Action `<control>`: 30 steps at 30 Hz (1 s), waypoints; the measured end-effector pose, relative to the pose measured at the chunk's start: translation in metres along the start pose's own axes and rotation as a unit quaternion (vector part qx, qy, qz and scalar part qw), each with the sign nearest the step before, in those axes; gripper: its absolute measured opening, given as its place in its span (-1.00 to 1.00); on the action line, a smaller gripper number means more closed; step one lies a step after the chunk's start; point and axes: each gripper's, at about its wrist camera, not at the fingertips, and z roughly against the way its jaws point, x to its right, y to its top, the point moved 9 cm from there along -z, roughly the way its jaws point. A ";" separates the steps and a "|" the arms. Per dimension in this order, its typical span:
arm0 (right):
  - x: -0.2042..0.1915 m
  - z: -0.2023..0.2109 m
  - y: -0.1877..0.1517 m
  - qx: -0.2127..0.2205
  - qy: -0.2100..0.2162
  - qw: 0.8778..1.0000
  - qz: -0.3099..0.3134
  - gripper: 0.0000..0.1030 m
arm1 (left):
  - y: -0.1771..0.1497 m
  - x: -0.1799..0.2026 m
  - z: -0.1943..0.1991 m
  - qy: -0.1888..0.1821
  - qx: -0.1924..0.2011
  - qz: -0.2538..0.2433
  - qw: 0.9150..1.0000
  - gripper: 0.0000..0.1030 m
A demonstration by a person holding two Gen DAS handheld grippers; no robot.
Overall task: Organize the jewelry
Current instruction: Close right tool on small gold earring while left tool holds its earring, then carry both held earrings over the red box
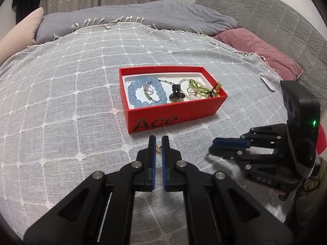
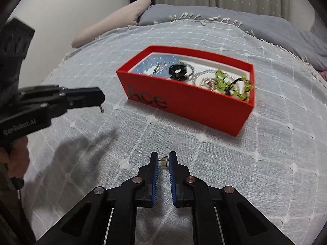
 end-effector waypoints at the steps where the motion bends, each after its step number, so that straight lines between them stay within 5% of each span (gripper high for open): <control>1: 0.003 0.006 0.002 0.006 0.006 1.000 -0.008 -0.80 | 0.001 0.000 0.001 0.000 0.002 0.001 1.000 -0.89; 18: 0.019 0.053 0.025 0.053 0.056 0.995 -0.062 -0.80 | 0.019 0.003 0.012 -0.015 0.024 0.015 0.999 -0.89; 30: 0.020 0.065 0.034 0.067 0.060 0.994 -0.068 -0.80 | 0.023 0.015 0.011 0.042 0.025 0.000 0.999 -0.89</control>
